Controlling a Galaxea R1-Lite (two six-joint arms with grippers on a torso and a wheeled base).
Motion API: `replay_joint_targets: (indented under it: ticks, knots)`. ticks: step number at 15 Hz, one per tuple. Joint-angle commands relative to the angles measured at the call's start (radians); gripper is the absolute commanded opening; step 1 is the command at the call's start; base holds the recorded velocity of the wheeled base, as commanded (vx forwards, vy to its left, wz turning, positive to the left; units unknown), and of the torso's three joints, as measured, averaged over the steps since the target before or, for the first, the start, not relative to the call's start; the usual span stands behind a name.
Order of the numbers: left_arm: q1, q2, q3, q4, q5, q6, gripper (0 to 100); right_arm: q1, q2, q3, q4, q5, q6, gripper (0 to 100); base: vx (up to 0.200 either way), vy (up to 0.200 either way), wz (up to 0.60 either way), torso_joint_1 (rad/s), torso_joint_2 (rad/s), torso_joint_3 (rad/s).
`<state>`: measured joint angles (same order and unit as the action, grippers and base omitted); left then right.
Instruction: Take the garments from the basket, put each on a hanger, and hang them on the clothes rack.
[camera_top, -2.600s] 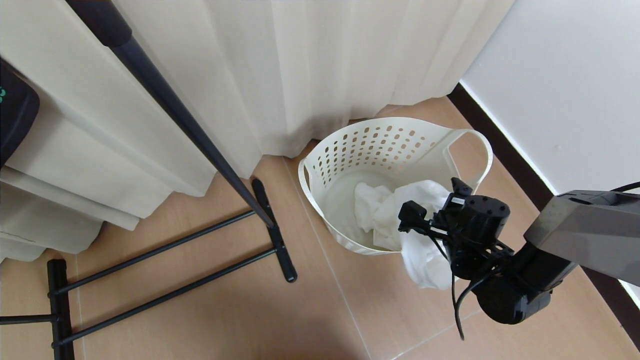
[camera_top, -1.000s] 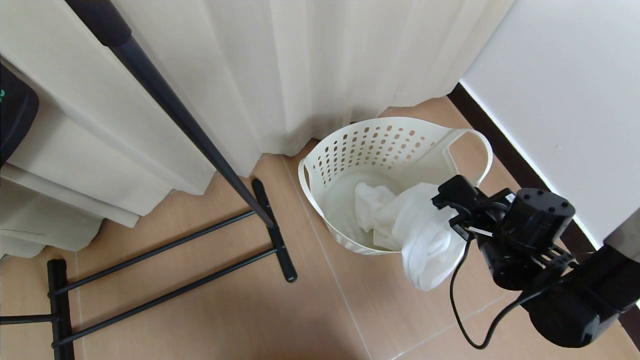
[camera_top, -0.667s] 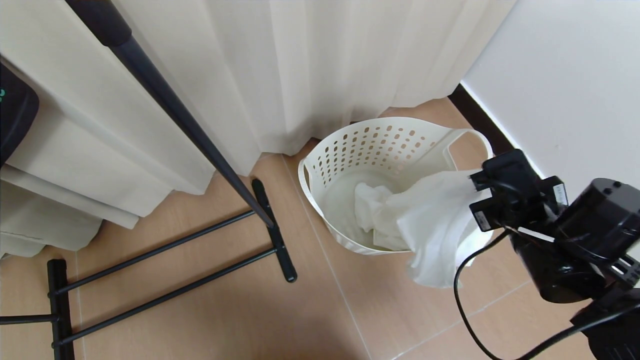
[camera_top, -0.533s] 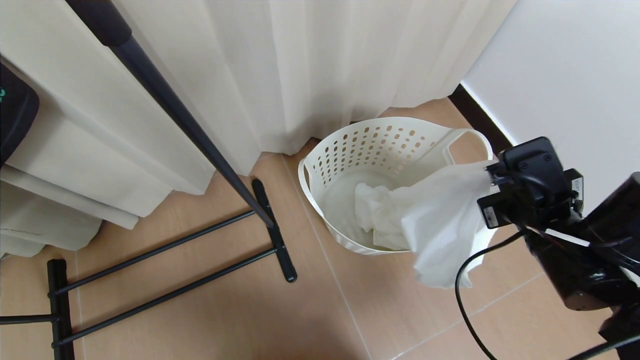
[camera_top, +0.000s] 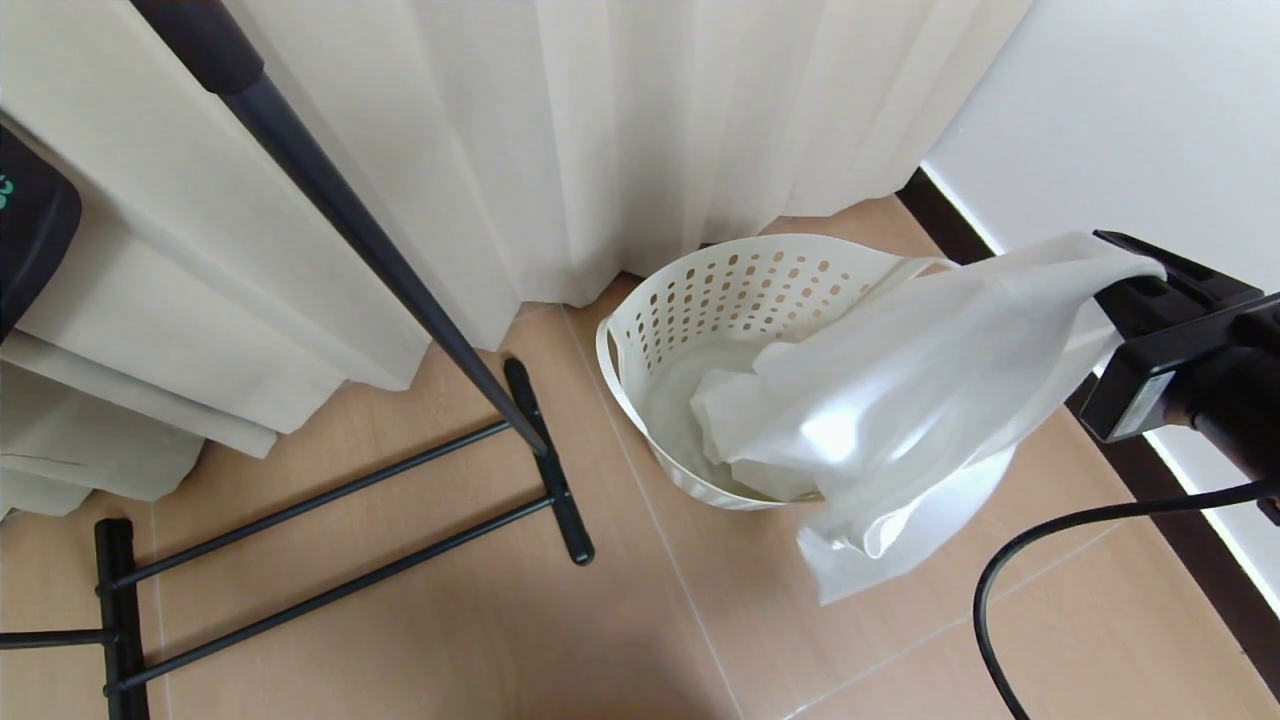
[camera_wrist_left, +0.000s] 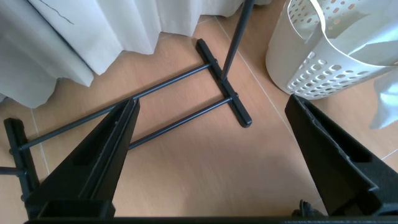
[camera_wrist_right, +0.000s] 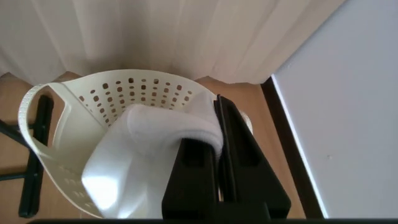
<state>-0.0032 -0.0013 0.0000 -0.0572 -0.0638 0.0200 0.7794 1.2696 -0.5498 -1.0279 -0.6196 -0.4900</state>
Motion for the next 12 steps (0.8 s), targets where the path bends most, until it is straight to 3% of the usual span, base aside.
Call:
replay_joint_targets:
  ticks: [1, 10, 12]
  knots:
    - [0.0, 0.001, 0.0, -0.001, -0.001, 0.0, 100, 0.005, -0.026, -0.006, 0.014, 0.001, 0.013, 0, 0.0, 0.0, 0.0, 0.0, 0.0, 0.0]
    - [0.002, 0.001, 0.0, -0.001, -0.001, -0.002, 100, -0.003, -0.021, -0.004, 0.02, 0.003, 0.027, 0, 0.0, 0.0, 0.0, 0.001, 0.0, 0.152]
    - [0.002, 0.001, 0.0, -0.001, 0.001, -0.002, 100, -0.023, -0.022, -0.001, 0.031, 0.034, 0.027, 0, 0.0, 0.0, 0.0, 0.002, 0.0, 0.205]
